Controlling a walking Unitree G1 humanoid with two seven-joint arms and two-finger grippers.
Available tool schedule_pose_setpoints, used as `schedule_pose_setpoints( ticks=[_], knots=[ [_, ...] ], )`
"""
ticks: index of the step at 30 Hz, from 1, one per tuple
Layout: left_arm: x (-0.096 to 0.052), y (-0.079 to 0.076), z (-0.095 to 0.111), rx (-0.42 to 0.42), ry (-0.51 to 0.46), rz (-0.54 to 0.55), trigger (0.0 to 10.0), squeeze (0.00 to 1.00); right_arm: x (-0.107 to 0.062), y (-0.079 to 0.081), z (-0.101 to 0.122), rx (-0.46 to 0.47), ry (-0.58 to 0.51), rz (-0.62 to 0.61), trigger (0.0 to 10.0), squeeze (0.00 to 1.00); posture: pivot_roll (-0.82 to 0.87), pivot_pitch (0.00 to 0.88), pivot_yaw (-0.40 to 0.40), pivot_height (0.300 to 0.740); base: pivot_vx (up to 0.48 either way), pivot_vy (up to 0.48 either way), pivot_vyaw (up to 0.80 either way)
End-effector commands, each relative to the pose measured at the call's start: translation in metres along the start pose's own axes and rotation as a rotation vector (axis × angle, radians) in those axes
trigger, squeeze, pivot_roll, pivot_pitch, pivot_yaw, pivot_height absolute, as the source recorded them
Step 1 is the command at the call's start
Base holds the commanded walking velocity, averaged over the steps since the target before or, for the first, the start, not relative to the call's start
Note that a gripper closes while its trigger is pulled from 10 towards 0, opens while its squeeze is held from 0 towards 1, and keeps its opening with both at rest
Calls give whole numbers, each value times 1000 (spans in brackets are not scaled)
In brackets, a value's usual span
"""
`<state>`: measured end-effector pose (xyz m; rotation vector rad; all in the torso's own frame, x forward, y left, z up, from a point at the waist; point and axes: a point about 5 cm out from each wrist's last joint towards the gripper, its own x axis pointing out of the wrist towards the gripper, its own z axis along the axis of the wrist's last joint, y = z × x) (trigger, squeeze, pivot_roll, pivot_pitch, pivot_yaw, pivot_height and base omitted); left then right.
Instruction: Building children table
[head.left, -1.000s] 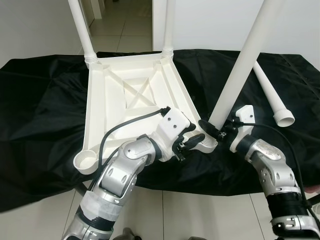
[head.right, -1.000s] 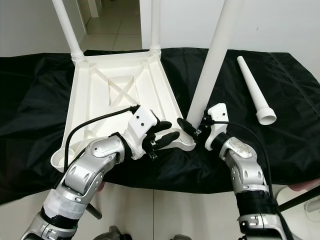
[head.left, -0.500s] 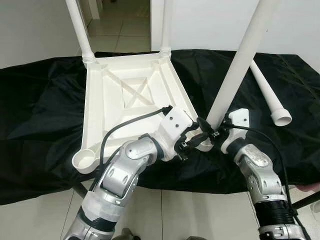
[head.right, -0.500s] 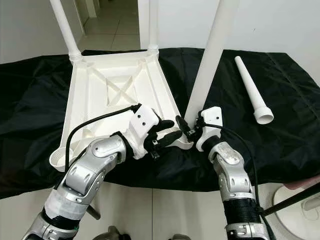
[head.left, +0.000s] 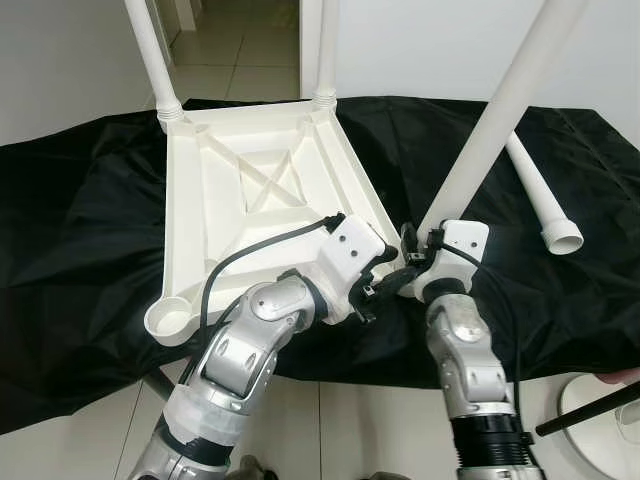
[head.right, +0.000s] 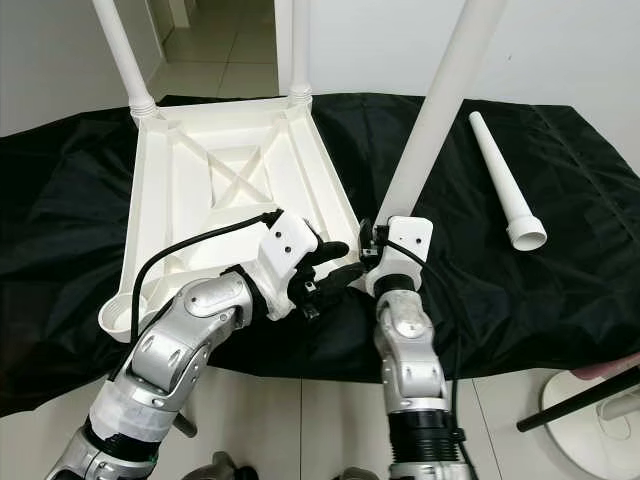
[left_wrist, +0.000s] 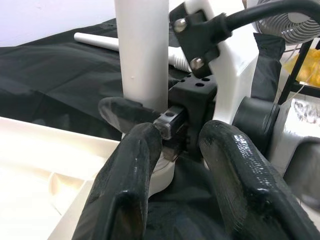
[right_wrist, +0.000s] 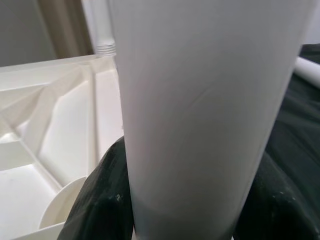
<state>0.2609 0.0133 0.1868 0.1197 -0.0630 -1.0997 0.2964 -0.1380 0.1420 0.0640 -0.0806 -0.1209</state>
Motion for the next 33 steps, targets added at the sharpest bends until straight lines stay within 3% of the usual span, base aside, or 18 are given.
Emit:
schedule_pose_setpoints(
  ticks=[1, 9, 10, 14, 15, 24, 25, 26, 27, 28, 29, 33],
  knots=[
    [-1, 2, -1, 5, 5, 55, 10000, 0, -5, -3, -18, -17, 95, -52, 10000, 0, -53, 0, 27, 740, 0, 0, 0],
    [0, 4, -4, 4, 10, 59, 10000, 0, -3, 2, -13, -10, 74, -32, 10000, 0, -57, 0, 29, 740, 0, 0, 0],
    [0, 4, -3, 2, 10, 57, 10000, 0, 0, -1, -2, -16, -1, 26, 10000, 0, -58, 0, 29, 740, 0, 0, 0],
    [1, 4, -3, 2, 10, 57, 10000, 0, 2, -4, 3, -18, -36, 55, 10000, 0, -58, 0, 29, 740, 0, 0, 0],
    [1, 3, -2, 2, 6, 56, 10000, 0, 6, -13, 12, 5, -86, 95, 10000, 1000, -56, 0, 29, 740, 0, 0, 0],
    [1, 4, 0, 6, 5, 60, 10000, 0, 11, -27, 18, -5, -102, 173, 10000, 1000, -49, 0, 31, 740, 0, 0, 0],
    [1, 4, 0, 8, 6, 62, 10000, 0, 11, -30, 18, -22, -88, 241, 10000, 608, -49, 0, 31, 740, 0, 0, 0],
    [1, 4, 0, 8, 6, 62, 10000, 0, 11, -30, 18, -22, -88, 241, 10000, 608, -49, 0, 31, 740, 0, 0, 0],
    [0, 4, 1, 7, 8, 63, 10000, 0, 11, -32, 18, -36, -75, 314, 10000, 0, -45, 0, 33, 740, 0, 0, 0],
    [0, 4, 1, 7, 8, 63, 10000, 0, 11, -32, 18, -36, -75, 314, 10000, 0, -45, 0, 33, 740, 0, 0, 0],
    [-1, 5, 1, 8, 12, 64, 10000, 0, 10, -32, 18, -45, -58, 406, 10000, 0, -44, 0, 37, 740, 0, 0, 0],
    [-1, 5, -2, 3, 42, 56, 10000, 0, 8, -35, 18, -96, -65, 550, 10000, 0, -47, 0, 43, 740, 0, 0, 0]
  ],
)
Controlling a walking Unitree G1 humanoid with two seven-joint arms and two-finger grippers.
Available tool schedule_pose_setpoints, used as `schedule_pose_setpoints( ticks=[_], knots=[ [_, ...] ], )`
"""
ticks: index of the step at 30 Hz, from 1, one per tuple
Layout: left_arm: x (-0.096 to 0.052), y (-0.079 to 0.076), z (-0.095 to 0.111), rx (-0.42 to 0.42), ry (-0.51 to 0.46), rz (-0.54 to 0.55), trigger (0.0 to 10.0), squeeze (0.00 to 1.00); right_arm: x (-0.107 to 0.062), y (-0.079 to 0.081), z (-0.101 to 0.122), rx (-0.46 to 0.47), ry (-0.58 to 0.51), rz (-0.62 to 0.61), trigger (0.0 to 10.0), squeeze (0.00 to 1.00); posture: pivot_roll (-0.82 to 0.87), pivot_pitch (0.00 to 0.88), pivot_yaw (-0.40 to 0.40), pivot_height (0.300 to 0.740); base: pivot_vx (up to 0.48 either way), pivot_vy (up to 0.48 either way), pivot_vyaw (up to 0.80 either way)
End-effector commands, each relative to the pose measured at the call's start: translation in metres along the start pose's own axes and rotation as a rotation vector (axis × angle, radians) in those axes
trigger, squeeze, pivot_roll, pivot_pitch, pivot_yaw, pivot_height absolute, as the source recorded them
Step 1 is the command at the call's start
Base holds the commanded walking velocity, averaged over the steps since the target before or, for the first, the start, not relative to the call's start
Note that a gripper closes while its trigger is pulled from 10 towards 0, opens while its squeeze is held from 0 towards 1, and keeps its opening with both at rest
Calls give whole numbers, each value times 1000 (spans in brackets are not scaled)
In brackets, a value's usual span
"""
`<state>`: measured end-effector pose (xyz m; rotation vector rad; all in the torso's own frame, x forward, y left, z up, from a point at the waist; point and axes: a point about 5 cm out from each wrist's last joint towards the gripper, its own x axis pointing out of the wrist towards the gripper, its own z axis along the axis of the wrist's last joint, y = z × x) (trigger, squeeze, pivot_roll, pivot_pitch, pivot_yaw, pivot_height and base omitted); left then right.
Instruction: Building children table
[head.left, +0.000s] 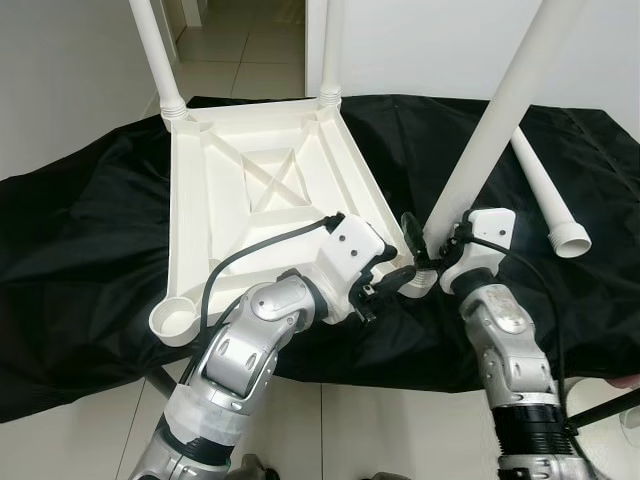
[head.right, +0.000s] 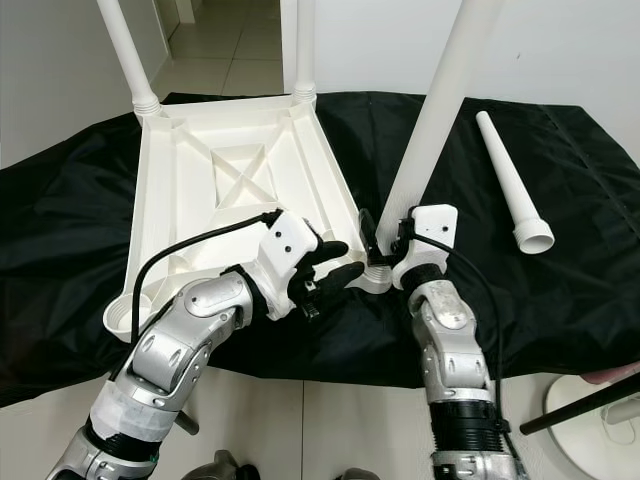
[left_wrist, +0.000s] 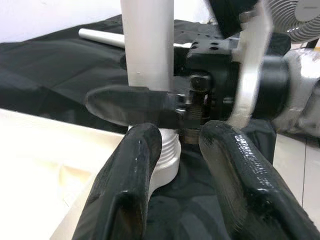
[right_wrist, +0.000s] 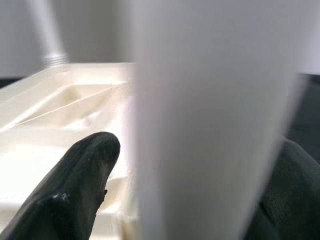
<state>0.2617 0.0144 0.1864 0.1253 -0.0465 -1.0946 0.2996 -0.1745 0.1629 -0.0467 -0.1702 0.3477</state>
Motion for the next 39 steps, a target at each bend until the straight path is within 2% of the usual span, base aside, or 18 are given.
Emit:
schedule_pose_setpoints(
  ticks=[1, 8, 9, 11, 21, 22, 25, 26, 27, 33, 34, 35, 36, 37, 38, 39],
  knots=[
    [-1, 3, -5, 12, 44, 44, 10000, 0, -2, -3, -6, -12, 24, 127, 10000, 0, -49, 0, 45, 740, 0, 0, 0],
    [-1, 0, -12, 22, 81, 12, 10000, 0, 2, -11, -11, -64, 63, 229, 10000, 0, -52, 0, 54, 740, 0, 0, 0],
    [-1, 0, -22, 11, 112, 14, 10000, 0, 6, -17, -16, -94, 102, 262, 10000, 0, -49, 0, 53, 740, 0, 0, 0],
    [-1, 1, -28, 16, 132, 26, 10000, 0, 8, -20, -18, -106, 118, 267, 10000, 0, -49, 0, 53, 740, 0, 0, 0],
    [2, 2, -35, -11, 144, 70, 10000, 0, 12, -32, -20, -128, 138, 315, 10000, 0, -44, 0, 49, 740, 0, 0, 0],
    [2, 2, -34, -10, 142, 70, 10000, 0, 12, -33, -20, -130, 141, 319, 9098, 0, -44, 0, 49, 740, 0, 0, 0],
    [2, 2, -34, -5, 140, 68, 10000, 0, 13, -34, -21, -133, 139, 329, 9098, 0, -44, 0, 49, 740, 0, 0, 0],
    [2, 2, -34, -2, 140, 68, 10000, 0, 13, -35, -22, -134, 141, 335, 3804, 0, -44, 0, 49, 740, 0, 0, 0],
    [3, 4, -34, 4, 136, 70, 10000, 0, 13, -36, -25, -130, 152, 339, 0, 0, -43, 0, 47, 740, 0, 0, 0],
    [4, 6, -31, 12, 128, 79, 10000, 0, 10, -36, -30, -111, 172, 340, 0, 0, -42, 0, 42, 740, 0, 0, 0],
    [4, 7, -30, 15, 124, 84, 10000, 0, 9, -37, -34, -102, 180, 325, 588, 0, -40, 0, 36, 740, 0, 0, 0],
    [4, 7, -30, 15, 124, 84, 10000, 0, 9, -37, -34, -102, 180, 325, 588, 0, -40, 0, 36, 740, 0, 0, 0],
    [4, 7, -29, 17, 120, 87, 10000, 0, 8, -37, -37, -100, 190, 309, 4627, 0, -38, 0, 33, 740, 0, 0, 0],
    [4, 7, -29, 17, 120, 87, 10000, 0, 8, -37, -37, -100, 190, 309, 4627, 0, -38, 0, 33, 740, 0, 0, 0],
    [4, 7, -29, 18, 116, 90, 10000, 0, 6, -36, -41, -91, 199, 294, 10000, 0, -38, 0, 31, 740, 0, 0, 0],
    [4, 7, -28, 19, 113, 92, 10000, 0, 5, -35, -44, -77, 207, 279, 10000, 0, -38, 0, 31, 740, 0, 0, 0]
  ],
)
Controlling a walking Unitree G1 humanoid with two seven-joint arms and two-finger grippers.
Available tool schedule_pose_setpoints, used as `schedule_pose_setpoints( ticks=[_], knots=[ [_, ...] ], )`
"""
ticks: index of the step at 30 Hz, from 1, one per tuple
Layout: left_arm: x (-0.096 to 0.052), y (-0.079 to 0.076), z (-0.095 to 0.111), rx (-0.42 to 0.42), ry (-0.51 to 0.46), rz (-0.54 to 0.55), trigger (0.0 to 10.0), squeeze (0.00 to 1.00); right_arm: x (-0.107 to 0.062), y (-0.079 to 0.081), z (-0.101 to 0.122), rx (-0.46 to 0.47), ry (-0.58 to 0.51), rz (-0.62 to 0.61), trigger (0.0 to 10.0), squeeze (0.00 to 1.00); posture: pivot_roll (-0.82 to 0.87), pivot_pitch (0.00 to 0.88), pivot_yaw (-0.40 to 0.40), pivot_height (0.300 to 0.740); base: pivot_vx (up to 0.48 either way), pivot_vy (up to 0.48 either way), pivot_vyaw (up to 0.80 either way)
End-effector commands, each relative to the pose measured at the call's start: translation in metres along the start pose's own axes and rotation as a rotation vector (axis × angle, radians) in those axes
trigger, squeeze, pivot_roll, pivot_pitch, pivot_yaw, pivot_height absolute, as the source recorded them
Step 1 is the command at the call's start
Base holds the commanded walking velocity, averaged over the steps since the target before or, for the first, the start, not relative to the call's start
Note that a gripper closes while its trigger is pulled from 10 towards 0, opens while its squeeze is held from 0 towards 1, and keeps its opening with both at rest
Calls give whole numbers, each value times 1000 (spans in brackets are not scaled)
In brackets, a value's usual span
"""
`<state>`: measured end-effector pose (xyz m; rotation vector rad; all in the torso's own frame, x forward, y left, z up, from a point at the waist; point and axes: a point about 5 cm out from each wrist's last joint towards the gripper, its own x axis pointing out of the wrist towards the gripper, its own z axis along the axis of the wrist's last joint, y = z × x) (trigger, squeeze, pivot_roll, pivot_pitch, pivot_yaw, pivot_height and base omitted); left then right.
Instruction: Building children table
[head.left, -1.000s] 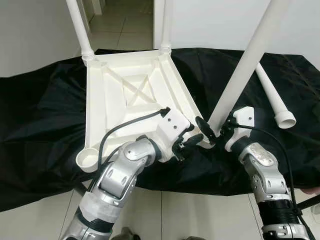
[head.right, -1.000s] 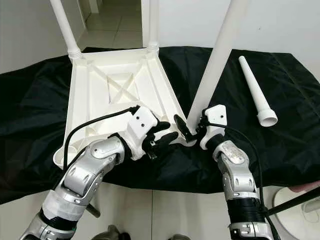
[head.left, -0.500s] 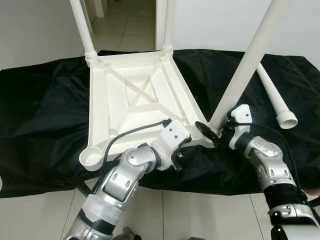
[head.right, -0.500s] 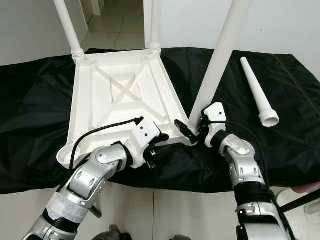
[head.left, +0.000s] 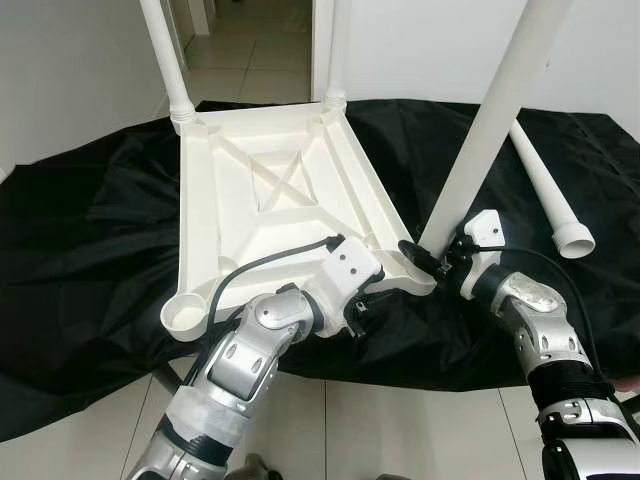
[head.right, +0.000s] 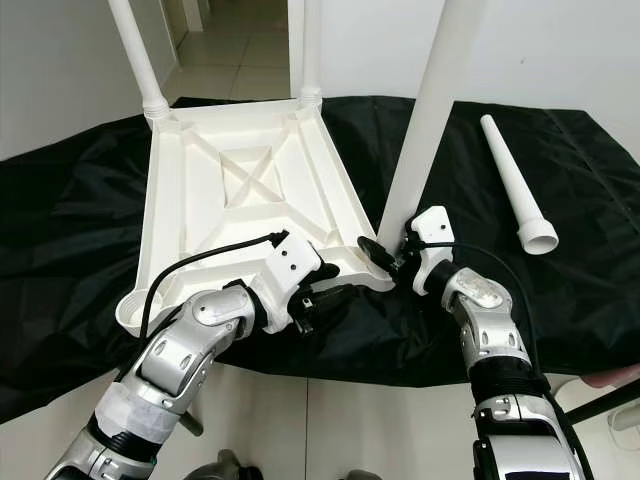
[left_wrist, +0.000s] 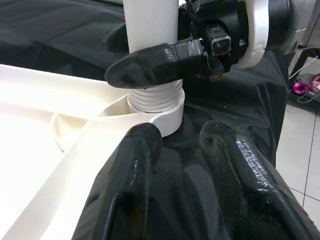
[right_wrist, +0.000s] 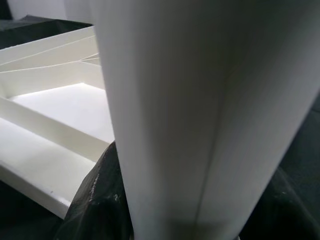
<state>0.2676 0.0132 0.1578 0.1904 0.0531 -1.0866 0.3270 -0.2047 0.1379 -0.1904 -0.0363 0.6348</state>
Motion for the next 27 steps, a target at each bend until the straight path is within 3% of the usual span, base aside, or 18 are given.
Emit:
schedule_pose_setpoints(
  ticks=[1, 9, 18, 27],
  knots=[
    [0, 6, 1, 10, -1, 94, 10000, 0, -4, 3, -15, 27, 61, -18, 10000, 0, -38, 0, 31, 740, 0, 0, 0],
    [-1, 5, 4, 14, -14, 95, 10000, 0, -6, 12, -26, 132, 53, -108, 10000, 0, -41, 0, 28, 740, 0, 0, 0],
    [-2, 5, 5, 18, -19, 90, 10000, 0, -4, 10, -30, 240, 82, -165, 10000, 0, -48, 0, 36, 740, 0, 0, 0],
    [-1, 5, 7, 20, -25, 89, 10000, 0, 6, 10, -25, 251, 93, -173, 10000, 0, -50, 0, 38, 740, 0, 0, 0]
  ],
)
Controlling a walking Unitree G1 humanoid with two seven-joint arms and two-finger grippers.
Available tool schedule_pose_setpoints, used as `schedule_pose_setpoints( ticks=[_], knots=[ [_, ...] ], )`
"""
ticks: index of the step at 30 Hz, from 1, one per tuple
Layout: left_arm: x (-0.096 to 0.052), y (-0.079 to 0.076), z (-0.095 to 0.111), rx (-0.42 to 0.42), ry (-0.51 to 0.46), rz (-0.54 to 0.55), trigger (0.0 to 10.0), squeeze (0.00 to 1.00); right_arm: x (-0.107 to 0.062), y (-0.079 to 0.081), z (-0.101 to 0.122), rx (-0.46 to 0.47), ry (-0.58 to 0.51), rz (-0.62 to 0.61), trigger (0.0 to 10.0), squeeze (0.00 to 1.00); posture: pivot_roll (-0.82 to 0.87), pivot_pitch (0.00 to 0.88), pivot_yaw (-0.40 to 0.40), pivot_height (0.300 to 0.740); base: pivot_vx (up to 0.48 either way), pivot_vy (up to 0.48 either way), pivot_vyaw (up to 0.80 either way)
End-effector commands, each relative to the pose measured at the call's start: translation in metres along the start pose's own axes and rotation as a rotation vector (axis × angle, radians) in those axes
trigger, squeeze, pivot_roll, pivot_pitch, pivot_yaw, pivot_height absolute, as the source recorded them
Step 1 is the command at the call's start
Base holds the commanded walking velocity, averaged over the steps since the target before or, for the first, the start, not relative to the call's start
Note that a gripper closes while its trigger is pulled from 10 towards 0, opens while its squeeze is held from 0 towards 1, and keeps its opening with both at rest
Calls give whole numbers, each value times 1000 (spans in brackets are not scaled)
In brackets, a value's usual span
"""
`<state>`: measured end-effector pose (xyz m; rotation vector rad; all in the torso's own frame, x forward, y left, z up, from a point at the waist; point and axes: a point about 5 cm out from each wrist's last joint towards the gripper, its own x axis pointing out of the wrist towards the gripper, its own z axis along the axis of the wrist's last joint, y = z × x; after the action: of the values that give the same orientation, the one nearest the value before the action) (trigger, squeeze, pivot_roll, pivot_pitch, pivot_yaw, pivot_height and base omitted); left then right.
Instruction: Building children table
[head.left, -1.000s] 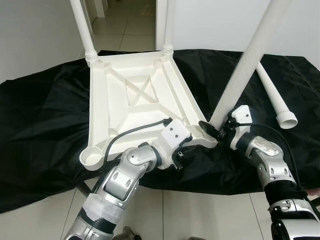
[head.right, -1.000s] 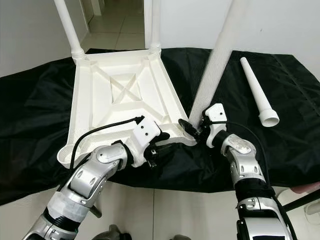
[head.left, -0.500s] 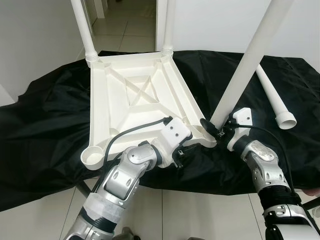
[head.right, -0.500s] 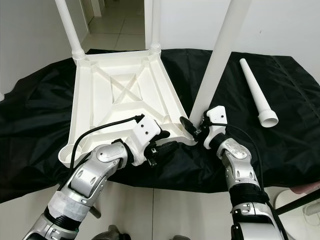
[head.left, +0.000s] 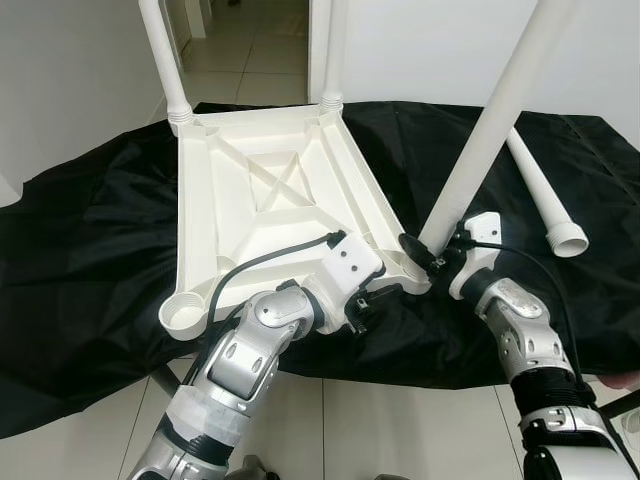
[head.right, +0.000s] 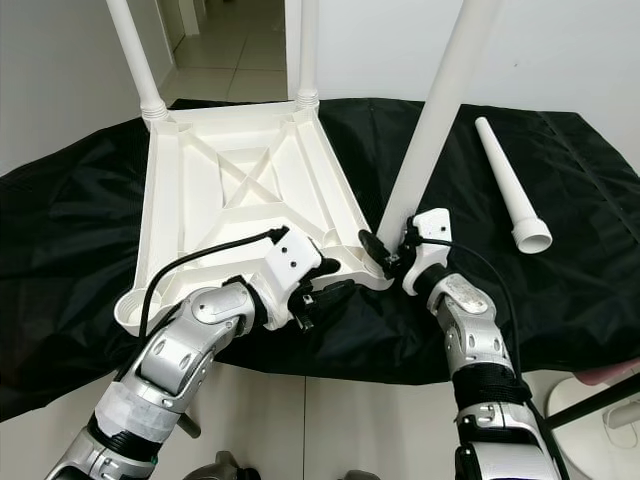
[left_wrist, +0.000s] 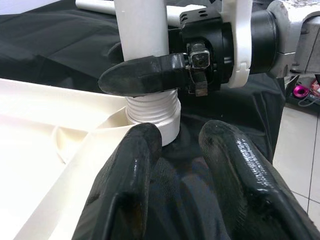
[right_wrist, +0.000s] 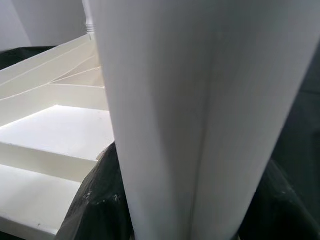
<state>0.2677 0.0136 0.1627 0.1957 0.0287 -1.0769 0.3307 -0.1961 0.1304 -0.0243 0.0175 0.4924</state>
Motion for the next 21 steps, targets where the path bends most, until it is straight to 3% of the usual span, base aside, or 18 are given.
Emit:
schedule_pose_setpoints(
  ticks=[1, 10, 16, 21],
  knots=[
    [0, 5, 3, 6, -11, 79, 10000, 0, 0, 2, -18, 66, 89, -42, 10000, 0, -49, 0, 33, 740, 0, 0, 0],
    [0, 4, 3, 4, -14, 84, 10000, 0, 3, 7, -19, 85, 103, -60, 10000, 0, -47, 0, 29, 740, 0, 0, 0],
    [0, 4, 4, 0, -22, 89, 10000, 0, 13, 21, -18, 102, 70, -224, 10000, 0, -46, 0, 25, 740, 0, 0, 0],
    [0, 4, 4, -2, -23, 89, 10000, 0, 15, 28, -17, 123, 53, -279, 10000, 0, -46, 1, 25, 740, 0, 0, 0]
  ],
)
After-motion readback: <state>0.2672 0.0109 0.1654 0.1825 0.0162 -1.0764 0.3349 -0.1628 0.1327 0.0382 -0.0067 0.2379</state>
